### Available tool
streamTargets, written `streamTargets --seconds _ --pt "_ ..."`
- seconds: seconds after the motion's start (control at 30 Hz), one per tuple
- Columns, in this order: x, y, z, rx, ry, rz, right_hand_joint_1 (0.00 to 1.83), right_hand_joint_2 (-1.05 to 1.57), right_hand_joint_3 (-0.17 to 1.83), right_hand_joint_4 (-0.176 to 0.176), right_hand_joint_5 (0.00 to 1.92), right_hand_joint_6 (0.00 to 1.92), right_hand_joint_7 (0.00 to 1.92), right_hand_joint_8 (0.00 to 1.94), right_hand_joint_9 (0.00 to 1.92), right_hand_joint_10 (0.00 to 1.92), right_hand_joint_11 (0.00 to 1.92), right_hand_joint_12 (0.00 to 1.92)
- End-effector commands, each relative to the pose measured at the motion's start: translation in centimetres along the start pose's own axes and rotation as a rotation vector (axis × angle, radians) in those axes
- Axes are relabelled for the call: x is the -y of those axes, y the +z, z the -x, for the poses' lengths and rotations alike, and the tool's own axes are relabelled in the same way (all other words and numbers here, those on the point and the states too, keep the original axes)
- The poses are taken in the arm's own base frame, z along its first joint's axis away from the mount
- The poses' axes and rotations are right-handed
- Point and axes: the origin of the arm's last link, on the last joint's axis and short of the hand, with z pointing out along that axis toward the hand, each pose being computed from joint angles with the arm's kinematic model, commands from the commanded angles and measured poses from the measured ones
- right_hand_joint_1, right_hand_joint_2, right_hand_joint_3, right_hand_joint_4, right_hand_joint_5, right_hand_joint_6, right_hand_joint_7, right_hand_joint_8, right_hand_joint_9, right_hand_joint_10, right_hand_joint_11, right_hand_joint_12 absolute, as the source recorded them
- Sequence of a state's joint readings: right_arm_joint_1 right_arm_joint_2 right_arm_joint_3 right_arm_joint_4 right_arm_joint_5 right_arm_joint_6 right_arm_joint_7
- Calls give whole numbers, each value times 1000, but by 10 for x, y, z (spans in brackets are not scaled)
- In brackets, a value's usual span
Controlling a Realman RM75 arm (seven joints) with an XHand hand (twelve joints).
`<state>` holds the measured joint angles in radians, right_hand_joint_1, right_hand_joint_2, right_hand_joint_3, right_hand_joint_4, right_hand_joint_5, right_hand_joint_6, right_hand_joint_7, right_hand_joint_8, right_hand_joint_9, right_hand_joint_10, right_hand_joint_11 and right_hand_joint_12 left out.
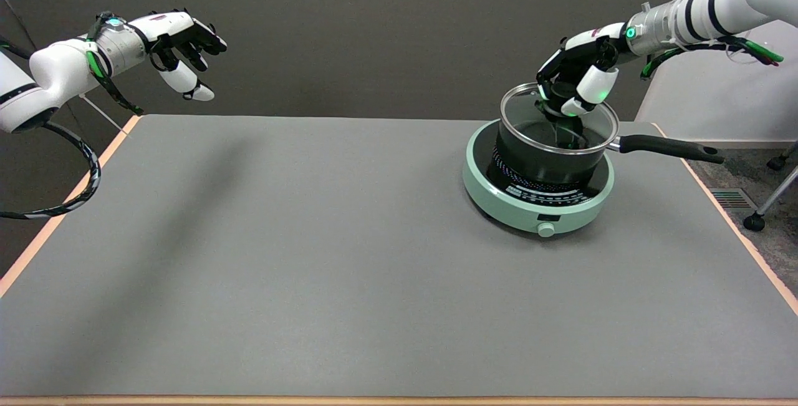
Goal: Place the pot lid onto the pot.
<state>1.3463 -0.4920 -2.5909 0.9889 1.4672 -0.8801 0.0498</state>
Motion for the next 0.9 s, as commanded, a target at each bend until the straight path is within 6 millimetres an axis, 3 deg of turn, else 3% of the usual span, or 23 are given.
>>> streamTargets --seconds 0.03,0.2,0.27,0.3,0.4,0.47,0.53,0.6,0.73,0.9 --pt "0 1 0 0 0 1 1330 819 992 176 511 1423 743 1774 689 1921 528 1859" --pt "0 1 0 -4 0 1 1327 852 894 176 493 1278 738 1712 618 1921 477 1853" --pt "0 1 0 -2 -6 2 1323 955 623 176 522 1035 732 1567 564 1921 422 1877" --pt "0 1 0 -2 -15 1 1319 965 598 175 524 1008 735 1554 564 1921 412 1879" --pt "1 1 1 2 -49 -3 1318 1012 485 150 542 852 733 1504 569 1878 346 1895" --pt "1 1 1 5 -49 -3 1301 1090 369 113 551 726 692 1528 553 1780 303 1849" --pt "1 1 2 7 -51 -4 1310 1091 330 138 566 638 713 1474 567 1693 241 1893" --pt "1 0 1 6 -57 -4 1128 801 969 123 589 455 674 984 554 1581 175 1883" --pt "1 0 0 3 -75 -5 1098 741 969 110 591 284 700 766 562 1390 30 1846" --pt "1 -1 -2 -2 -93 -4 1090 687 982 99 560 231 705 647 545 1340 -1 1794"
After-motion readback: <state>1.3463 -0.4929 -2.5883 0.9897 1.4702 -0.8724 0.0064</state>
